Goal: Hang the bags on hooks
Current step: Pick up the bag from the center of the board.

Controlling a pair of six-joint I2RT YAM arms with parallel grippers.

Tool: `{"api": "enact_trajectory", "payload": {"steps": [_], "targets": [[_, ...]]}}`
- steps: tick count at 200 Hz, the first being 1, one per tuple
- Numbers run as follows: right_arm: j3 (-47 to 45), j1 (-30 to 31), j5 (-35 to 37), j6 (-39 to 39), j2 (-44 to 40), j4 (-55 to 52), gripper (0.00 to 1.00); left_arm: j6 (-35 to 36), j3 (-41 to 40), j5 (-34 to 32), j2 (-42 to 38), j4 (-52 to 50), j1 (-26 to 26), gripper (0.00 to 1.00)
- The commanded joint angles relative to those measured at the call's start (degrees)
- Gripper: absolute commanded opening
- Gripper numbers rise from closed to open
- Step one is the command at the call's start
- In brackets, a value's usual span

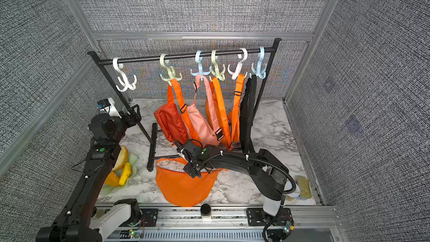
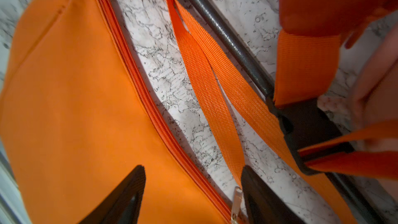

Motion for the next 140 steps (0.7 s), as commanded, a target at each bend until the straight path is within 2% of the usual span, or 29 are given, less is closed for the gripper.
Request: {"api": "enact_trajectory", "payload": {"steps": [1,75,140], "targets": [[1.57,-0.92,1.11,-5.58,2.07,-4.88,0.78,-0.88,-0.04,0.54,-3.84,-4.68,-0.01,0.88],[5.98,-3.8,-3.68,-10.54,7.77,-7.28,0.8,-2.96,-5.12,13.22,-16.8,-14.32,-0.24,0.87],[10.27,-4.24,-1.67,-12.91,11.69,-8.38,0.79,-2.64,-6.43,14.03,-22.54,-21.42,-1.08,0.86]]}}
